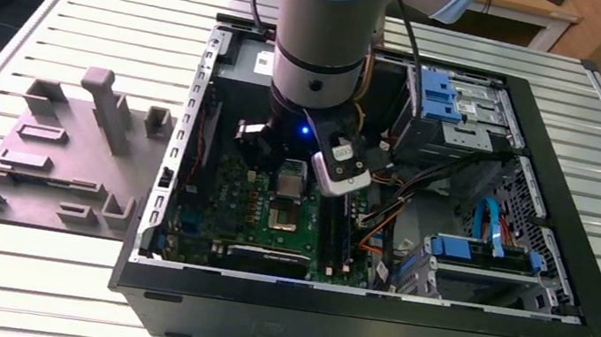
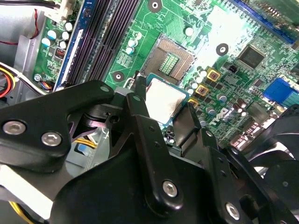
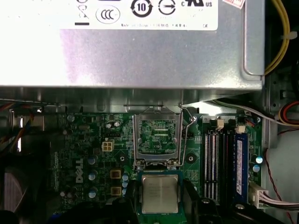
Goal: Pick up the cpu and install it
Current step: 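Place the cpu into insertion slot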
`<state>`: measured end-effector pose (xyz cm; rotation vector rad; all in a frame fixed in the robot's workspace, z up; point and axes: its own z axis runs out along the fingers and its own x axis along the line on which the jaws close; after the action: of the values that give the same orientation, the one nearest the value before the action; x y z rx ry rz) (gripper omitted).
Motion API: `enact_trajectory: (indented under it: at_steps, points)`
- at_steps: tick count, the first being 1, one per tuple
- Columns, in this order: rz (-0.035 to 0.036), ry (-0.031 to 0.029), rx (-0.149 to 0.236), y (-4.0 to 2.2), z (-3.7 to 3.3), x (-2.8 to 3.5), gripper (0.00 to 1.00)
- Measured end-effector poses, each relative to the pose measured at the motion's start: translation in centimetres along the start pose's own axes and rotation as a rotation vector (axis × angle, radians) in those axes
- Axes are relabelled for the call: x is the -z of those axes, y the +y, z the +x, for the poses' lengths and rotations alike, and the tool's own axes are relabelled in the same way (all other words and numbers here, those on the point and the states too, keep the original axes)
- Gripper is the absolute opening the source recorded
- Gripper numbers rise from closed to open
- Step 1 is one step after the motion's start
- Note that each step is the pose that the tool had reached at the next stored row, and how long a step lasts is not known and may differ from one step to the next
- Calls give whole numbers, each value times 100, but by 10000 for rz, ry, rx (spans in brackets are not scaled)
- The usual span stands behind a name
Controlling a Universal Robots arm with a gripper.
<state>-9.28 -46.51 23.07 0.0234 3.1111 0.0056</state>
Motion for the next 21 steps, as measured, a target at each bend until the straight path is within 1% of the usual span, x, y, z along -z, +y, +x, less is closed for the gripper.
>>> enact_trajectory:
  at_steps: [8,10,18,21]
  points:
    - [-54,2,-2,0,0,-8,47]
    - [-77,2,-2,0,1,-13,47]
    - [-77,2,-2,0,1,-25,47]
    - [-88,2,-3,-1,1,-26,47]
